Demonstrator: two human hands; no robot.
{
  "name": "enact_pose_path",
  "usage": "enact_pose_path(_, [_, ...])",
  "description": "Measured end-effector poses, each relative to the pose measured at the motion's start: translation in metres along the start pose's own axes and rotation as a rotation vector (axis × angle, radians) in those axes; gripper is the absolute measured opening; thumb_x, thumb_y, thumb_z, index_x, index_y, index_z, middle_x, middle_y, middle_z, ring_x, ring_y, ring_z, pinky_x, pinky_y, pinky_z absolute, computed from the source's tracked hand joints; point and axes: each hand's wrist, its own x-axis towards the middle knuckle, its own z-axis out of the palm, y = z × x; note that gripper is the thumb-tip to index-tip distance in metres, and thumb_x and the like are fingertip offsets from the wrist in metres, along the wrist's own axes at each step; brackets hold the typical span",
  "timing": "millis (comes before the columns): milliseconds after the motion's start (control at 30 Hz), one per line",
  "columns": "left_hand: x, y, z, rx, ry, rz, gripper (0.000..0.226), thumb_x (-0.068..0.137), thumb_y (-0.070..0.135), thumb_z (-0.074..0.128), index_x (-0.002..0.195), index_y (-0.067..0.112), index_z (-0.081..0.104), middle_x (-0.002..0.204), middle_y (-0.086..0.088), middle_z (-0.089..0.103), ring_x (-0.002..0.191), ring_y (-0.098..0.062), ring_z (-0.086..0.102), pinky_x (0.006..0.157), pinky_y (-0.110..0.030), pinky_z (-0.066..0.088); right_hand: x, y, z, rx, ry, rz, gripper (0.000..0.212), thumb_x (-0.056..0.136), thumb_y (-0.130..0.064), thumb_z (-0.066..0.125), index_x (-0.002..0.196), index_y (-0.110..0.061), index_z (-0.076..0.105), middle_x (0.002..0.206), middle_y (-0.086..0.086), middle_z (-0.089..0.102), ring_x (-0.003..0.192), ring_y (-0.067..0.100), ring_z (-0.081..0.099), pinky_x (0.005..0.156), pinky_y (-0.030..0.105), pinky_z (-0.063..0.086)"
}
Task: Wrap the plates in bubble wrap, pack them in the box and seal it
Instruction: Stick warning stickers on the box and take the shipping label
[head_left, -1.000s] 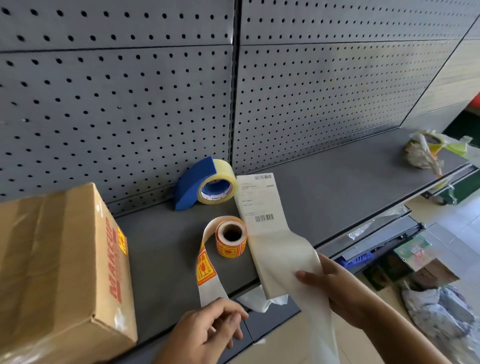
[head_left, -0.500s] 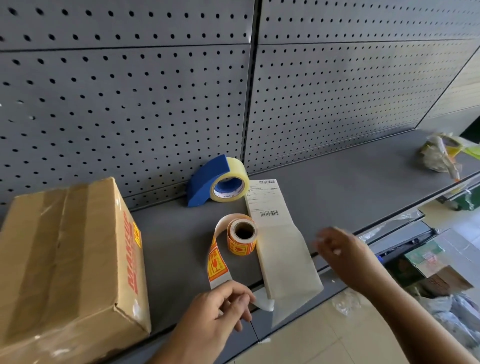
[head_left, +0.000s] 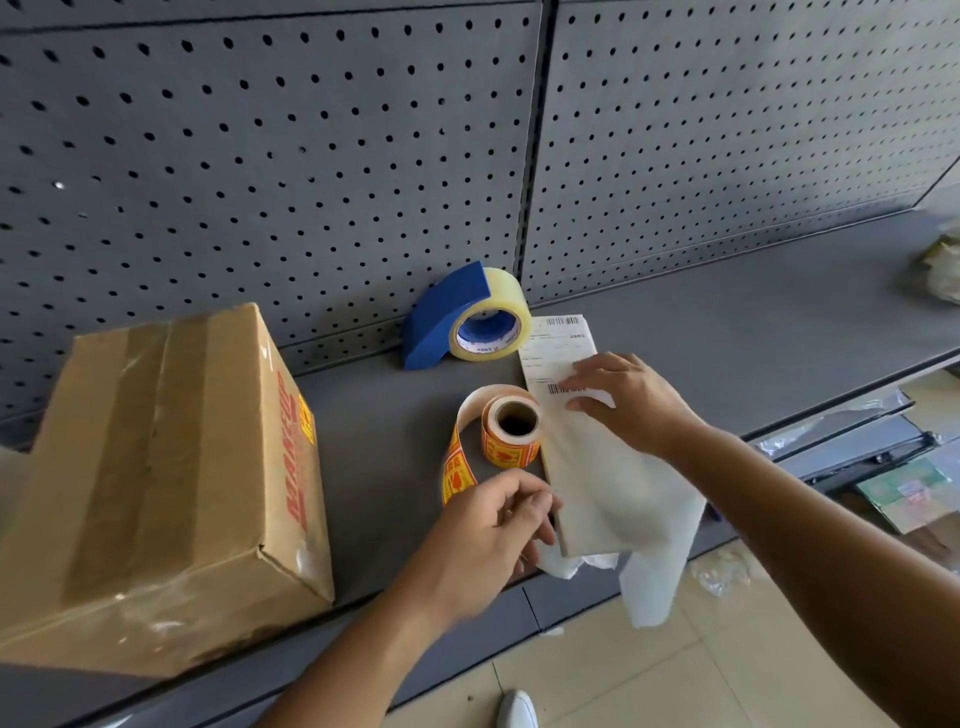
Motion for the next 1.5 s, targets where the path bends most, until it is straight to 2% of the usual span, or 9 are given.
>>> enact_pose_path(133, [0.023,0.006,0.008,-0.061,0.075,0.006,0.016,0.106,0.025,0.054,0.104,0.019,0.068,0.089,-0.003,0.072,0.076,-0.009,0.065,0.071,-0.024,0.056,0.001,0.008,0.001,-0.048,0.104,-0.023,0.017,0.095,-0.033,0.064,0.105,-0.027,0.077,0.114,-0.005,0.069,0.104,0.025,0.062,0.087,0.041,0.053])
enact_pose_path(333, [0.058,0.010,0.016,-0.127,0.173,-0.021,0.016,0.105,0.022,0.055,0.101,0.012,0.067,0.088,-0.006,0.072,0.076,-0.016,0.067,0.072,-0.034,0.060,-0.017,0.009,0.001,0.134,-0.070,-0.047,0.035,0.087,-0.051,0.062,0.114,-0.032,0.075,0.135,-0.005,0.059,0.121,0.016,0.057,0.101,0.036,0.051])
enact_pose_path(567, [0.069,0.013,0.024,-0.191,0.205,-0.049,0.015,0.106,0.018,0.054,0.103,0.009,0.065,0.086,-0.006,0.071,0.075,-0.017,0.068,0.070,-0.033,0.059,-0.019,0.008,0.008,0.068,0.153,-0.059,0.006,0.091,-0.023,0.071,0.097,-0.025,0.075,0.111,-0.007,0.064,0.101,0.018,0.059,0.079,0.043,0.057])
enact_pose_path(833, [0.079,0.024,0.019,-0.343,0.323,-0.070,0.021,0.104,0.025,0.060,0.104,0.005,0.062,0.093,-0.018,0.075,0.079,-0.033,0.076,0.068,-0.038,0.062,-0.024,-0.011,-0.040,0.271,0.392,-0.117,0.009,0.092,-0.015,0.068,0.096,-0.011,0.075,0.107,-0.001,0.067,0.099,0.013,0.065,0.091,0.024,0.051])
enact_pose_path(933, [0.083,0.035,0.016,-0.337,0.341,-0.078,0.026,0.101,0.036,0.062,0.111,0.012,0.062,0.098,-0.009,0.075,0.072,-0.019,0.074,0.057,-0.030,0.057,-0.029,-0.017,-0.051,0.289,0.419,-0.139,0.010,0.093,-0.015,0.067,0.096,-0.011,0.075,0.106,-0.002,0.066,0.098,0.010,0.065,0.091,0.020,0.050])
enact_pose_path(1100, [0.093,0.044,0.013,-0.244,0.367,-0.023,0.020,0.098,0.044,0.064,0.108,0.028,0.068,0.091,0.007,0.067,0.059,0.001,0.060,0.069,-0.028,0.053,-0.038,-0.020,-0.056,0.278,0.392,-0.186,0.015,0.093,-0.022,0.065,0.097,-0.013,0.076,0.108,-0.002,0.066,0.104,0.015,0.065,0.092,0.028,0.052])
enact_pose_path(1233, [0.096,0.038,0.014,-0.225,0.444,0.017,0.019,0.091,0.040,0.073,0.103,0.025,0.073,0.088,0.008,0.073,0.079,-0.007,0.068,0.094,-0.045,0.059,-0.041,-0.021,-0.056,0.289,0.377,-0.166,0.023,0.095,-0.029,0.061,0.098,-0.012,0.076,0.107,-0.002,0.068,0.104,0.018,0.066,0.090,0.039,0.055])
enact_pose_path(1333, [0.094,0.036,0.014,-0.150,0.451,0.045,0.041,0.079,0.060,0.070,0.104,0.027,0.074,0.093,0.010,0.075,0.092,-0.011,0.070,0.094,-0.045,0.058,-0.038,-0.023,-0.055,0.244,0.364,-0.165,0.016,0.095,-0.022,0.063,0.100,-0.014,0.076,0.106,-0.005,0.068,0.103,0.019,0.066,0.085,0.044,0.056])
enact_pose_path(1500, [0.093,0.034,0.015,-0.074,0.384,0.120,0.014,0.095,0.045,0.069,0.096,0.031,0.071,0.084,0.014,0.074,0.072,-0.006,0.069,0.082,-0.037,0.059,-0.032,-0.033,-0.060,0.192,0.314,-0.182,0.026,0.094,-0.038,0.060,0.105,-0.020,0.074,0.107,-0.008,0.067,0.099,0.017,0.064,0.081,0.041,0.057])
